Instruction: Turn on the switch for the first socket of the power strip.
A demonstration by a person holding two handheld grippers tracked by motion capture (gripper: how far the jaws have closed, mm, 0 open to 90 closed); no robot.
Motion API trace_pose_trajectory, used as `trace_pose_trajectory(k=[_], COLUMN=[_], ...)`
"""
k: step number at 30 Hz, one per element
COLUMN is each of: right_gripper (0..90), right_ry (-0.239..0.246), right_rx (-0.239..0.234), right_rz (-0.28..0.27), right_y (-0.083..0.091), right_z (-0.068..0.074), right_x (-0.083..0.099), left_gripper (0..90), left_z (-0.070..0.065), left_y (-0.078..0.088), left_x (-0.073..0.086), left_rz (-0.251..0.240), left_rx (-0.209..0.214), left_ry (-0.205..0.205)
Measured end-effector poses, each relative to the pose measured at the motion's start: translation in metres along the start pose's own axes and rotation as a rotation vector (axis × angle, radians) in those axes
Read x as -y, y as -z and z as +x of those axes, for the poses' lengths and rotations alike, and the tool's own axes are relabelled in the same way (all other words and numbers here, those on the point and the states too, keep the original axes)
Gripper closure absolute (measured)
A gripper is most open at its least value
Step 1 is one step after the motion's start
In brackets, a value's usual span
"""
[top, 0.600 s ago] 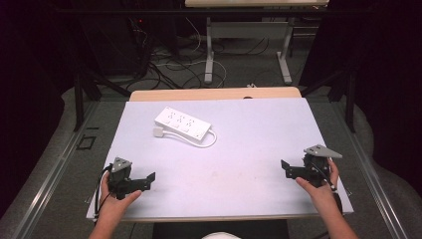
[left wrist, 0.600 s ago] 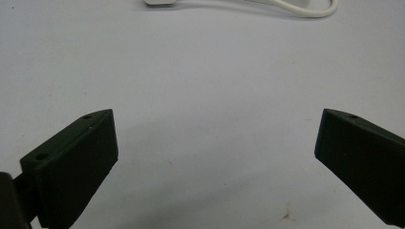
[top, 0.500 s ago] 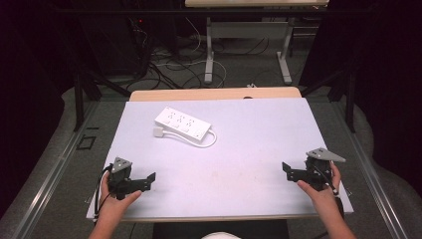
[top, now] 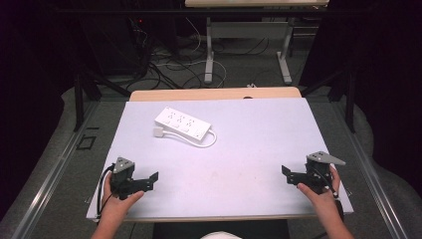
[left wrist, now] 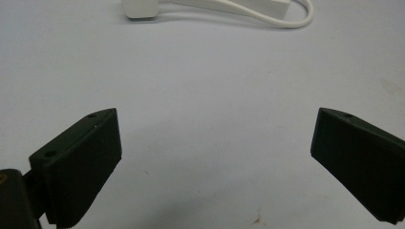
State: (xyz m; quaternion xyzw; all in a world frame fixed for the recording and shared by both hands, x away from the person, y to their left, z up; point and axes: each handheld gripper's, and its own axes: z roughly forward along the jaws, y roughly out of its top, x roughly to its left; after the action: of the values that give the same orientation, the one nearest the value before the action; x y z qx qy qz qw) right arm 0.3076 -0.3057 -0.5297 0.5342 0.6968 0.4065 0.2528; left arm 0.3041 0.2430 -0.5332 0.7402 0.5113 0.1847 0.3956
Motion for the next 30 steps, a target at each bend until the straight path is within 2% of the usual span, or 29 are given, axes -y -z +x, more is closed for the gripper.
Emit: trace_pose_trajectory(k=[5, 8, 18, 19, 21, 22, 24, 25, 29, 30], right_gripper=[0.0, 0.0, 0.5, 0.5, 0.7, 0.7, 0.9, 0.9, 1.3, 1.5], right_ry=[0.010, 0.010, 0.009, 0.009, 0.011, 0.012, 0.008, 0.008, 0.016, 0.014], right_rx=[-0.009, -0.010, -0.014, -0.018, -0.016, -0.017, -0.020, -0.020, -0.024, -0.029], right_rz=[-0.001, -0.001, -0.009, -0.001, -0.008, -0.008, -0.005, -0.005, 0.002, 0.002], right_y=[-0.002, -0.002, -0.004, -0.004, -0.005, -0.005, -0.005, -0.005, -0.005, -0.005], right_z=[0.002, 0.002, 0.003, 0.003, 0.003, 0.003, 0.004, 0.004, 0.004, 0.004], right_x=[0.000, 0.000, 0.000, -0.001, 0.000, 0.000, 0.000, 0.000, 0.000, 0.000], left_gripper=[3.1, 3.1, 3.9, 4.2, 4.4, 6.1, 6.9, 8.3, 12.2, 15.5], left_z=[-0.007, -0.013, -0.030, -0.032, -0.035, -0.036, -0.038, -0.040, -0.044, -0.045], left_y=[0.000, 0.000, 0.000, -0.001, -0.001, -0.001, -0.002, -0.002, -0.002, -0.002], left_x=[-0.001, -0.002, -0.002, -0.002, -0.002, -0.002, -0.002, -0.002, -0.002, -0.002], left_rz=[-0.009, -0.016, 0.003, 0.004, 0.002, 0.006, 0.007, 0.004, 0.012, 0.021], left_rx=[0.016, 0.030, 0.076, 0.086, 0.090, 0.097, 0.097, 0.099, 0.093, 0.092], left_ry=[-0.026, -0.026, -0.059, -0.048, -0.057, -0.052, -0.068, -0.061, -0.078, -0.095])
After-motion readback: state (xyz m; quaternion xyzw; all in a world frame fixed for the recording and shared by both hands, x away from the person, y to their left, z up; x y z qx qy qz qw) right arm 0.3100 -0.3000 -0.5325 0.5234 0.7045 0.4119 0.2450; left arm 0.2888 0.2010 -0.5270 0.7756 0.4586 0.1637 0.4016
